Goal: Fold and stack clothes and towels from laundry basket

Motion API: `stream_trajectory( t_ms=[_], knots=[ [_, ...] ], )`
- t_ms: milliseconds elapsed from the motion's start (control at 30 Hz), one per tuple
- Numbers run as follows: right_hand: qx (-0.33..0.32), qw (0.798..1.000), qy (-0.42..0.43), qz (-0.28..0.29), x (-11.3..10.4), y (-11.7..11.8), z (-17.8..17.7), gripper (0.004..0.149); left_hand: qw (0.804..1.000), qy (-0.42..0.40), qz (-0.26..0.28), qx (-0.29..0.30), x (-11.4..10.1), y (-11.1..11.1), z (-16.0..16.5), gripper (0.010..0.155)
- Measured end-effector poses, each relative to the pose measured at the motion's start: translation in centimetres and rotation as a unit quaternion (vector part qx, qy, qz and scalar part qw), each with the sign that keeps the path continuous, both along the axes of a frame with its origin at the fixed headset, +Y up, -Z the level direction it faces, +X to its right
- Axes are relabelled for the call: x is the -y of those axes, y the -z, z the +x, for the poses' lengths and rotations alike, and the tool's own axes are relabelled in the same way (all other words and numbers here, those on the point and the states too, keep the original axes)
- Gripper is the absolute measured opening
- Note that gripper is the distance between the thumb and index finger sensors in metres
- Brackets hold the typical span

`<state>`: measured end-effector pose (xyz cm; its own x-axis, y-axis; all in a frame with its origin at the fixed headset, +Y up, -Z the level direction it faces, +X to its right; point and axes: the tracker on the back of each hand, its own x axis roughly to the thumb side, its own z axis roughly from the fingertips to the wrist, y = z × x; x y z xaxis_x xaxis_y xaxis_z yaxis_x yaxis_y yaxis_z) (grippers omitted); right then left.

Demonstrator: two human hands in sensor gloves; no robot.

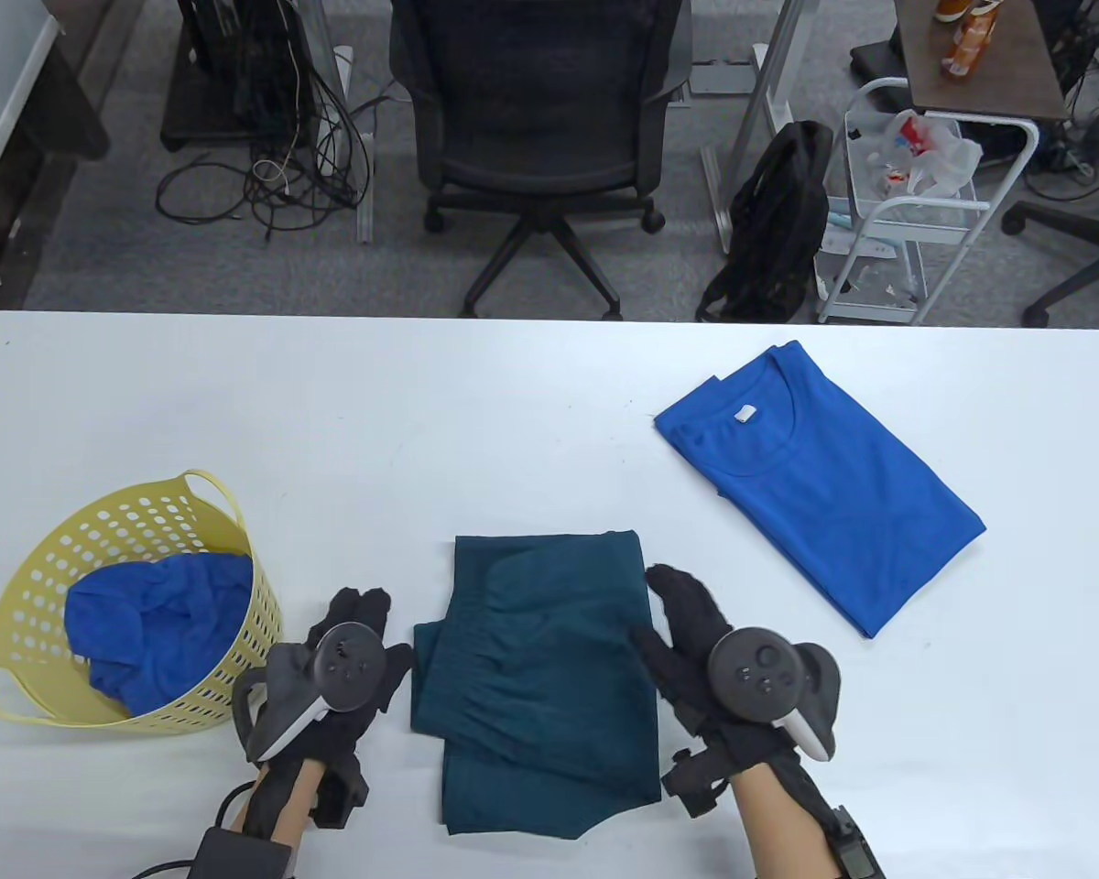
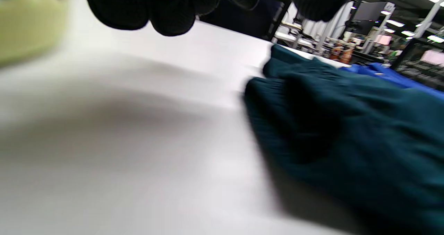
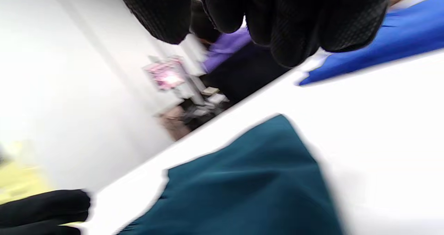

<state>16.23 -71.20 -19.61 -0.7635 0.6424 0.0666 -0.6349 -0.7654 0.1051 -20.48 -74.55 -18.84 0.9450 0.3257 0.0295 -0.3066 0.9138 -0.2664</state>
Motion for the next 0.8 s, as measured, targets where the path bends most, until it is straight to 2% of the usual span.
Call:
stream_trajectory(
  t_ms=[67,133,200,300,367,433,467,500,533,600,633,700,733,800],
  knots=[
    [0.022,0.994,-0.005,-0.104,1.8,1.7,0.4,0.075,0.998,-0.047,-0.041,0.003,0.1,1.8,1.3,0.088],
    [0.031,0.978,-0.015,-0.205,4.0,3.8,-0.2,0.088,0.993,-0.063,-0.103,0.014,0.4,4.8,3.5,0.099],
    [0.059,0.969,-0.05,-0.233,5.5,5.2,-1.2,0.096,0.989,-0.022,-0.142,0.038,0.6,7.4,5.2,0.111],
    [0.066,0.973,-0.106,-0.195,6.5,6.9,-3.2,0.098,0.975,0.09,-0.184,0.083,1.4,11.6,7.6,0.123],
    [0.056,0.972,-0.074,-0.217,7.0,7.4,-4.1,0.096,0.956,0.152,-0.228,0.102,2.5,13.3,8.7,0.128],
    [0.075,0.98,-0.074,-0.172,7.3,7.7,-4.4,0.061,0.941,0.211,-0.241,0.107,4.1,14.0,9.8,0.129],
    [0.067,0.986,-0.069,-0.136,7.2,7.7,-4.2,0.04,0.94,0.214,-0.237,0.12,4.1,14.2,9.9,0.129],
    [0.025,0.994,-0.036,-0.096,7.0,7.8,-3.8,0.039,0.944,0.196,-0.229,0.132,4.1,14.2,10.0,0.129],
    [-0.022,0.997,0.002,-0.08,6.8,7.8,-3.5,0.038,0.943,0.198,-0.227,0.142,4.1,14.2,10.0,0.129],
    [-0.097,0.986,0.115,-0.075,6.0,7.0,-2.9,0.039,0.945,0.186,-0.203,0.179,3.9,13.8,9.8,0.122],
    [-0.116,0.981,0.134,-0.081,5.6,6.2,-2.9,0.04,0.95,0.16,-0.179,0.199,3.7,13.4,9.6,0.112],
    [-0.118,0.987,0.099,-0.044,4.7,4.7,-3.0,0.04,0.963,0.102,-0.104,0.225,3.3,12.3,9.4,0.066],
    [-0.105,0.992,0.073,-0.015,4.1,3.9,-2.9,0.04,0.964,0.075,-0.077,0.243,2.9,11.5,9.4,0.05],
    [-0.079,0.993,0.076,0.037,2.8,2.5,-2.0,0.04,0.962,0.022,-0.07,0.263,1.1,10.3,9.2,0.045]
  ],
)
